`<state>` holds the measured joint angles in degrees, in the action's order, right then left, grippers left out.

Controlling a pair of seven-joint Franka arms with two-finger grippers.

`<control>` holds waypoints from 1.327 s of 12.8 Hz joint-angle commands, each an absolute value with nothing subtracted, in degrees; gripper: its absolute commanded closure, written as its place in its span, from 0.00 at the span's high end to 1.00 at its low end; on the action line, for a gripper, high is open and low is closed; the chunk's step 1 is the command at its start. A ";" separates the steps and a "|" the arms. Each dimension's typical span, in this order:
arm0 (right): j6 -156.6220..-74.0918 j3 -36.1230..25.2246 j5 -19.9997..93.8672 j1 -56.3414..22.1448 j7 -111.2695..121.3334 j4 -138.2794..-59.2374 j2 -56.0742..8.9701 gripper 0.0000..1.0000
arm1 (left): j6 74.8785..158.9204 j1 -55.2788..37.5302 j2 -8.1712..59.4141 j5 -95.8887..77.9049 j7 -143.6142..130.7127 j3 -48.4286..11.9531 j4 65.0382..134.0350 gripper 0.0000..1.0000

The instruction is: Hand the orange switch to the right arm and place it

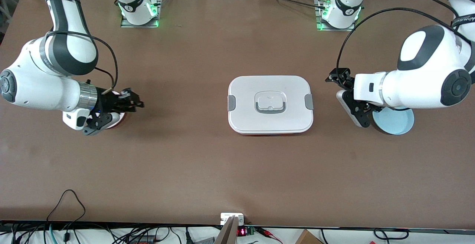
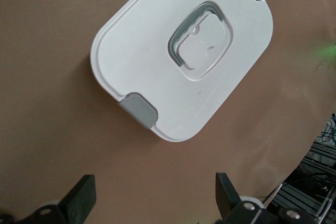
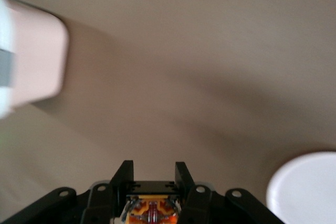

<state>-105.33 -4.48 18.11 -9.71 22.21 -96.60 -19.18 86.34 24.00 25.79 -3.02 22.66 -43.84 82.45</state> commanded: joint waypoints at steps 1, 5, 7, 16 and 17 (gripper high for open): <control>-107.56 -3.95 7.07 -6.87 21.10 -102.73 -16.35 0.00 | 79.92 22.94 25.58 2.97 14.27 -44.30 77.62 1.00; -123.79 -4.57 -1.67 -3.70 17.75 -116.78 -13.44 0.00 | 71.73 19.61 25.31 19.90 9.23 -44.47 72.08 1.00; -131.19 -4.57 -1.67 -2.12 17.67 -120.40 -15.98 0.00 | 70.76 19.77 25.22 21.18 9.14 -43.95 70.06 1.00; -146.51 -4.57 -1.67 1.31 18.63 -121.64 -26.62 0.00 | 99.88 -1.31 1.79 3.61 9.14 -3.18 97.24 1.00; -147.30 -4.57 -1.67 1.49 18.63 -121.29 -27.24 0.00 | 103.06 -1.41 -0.59 3.60 8.79 -3.08 101.04 1.00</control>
<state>-145.79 -5.15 -0.58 0.11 18.75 -122.07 -26.20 95.39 -0.04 8.27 5.02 9.36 -5.23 87.94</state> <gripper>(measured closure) 0.604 0.000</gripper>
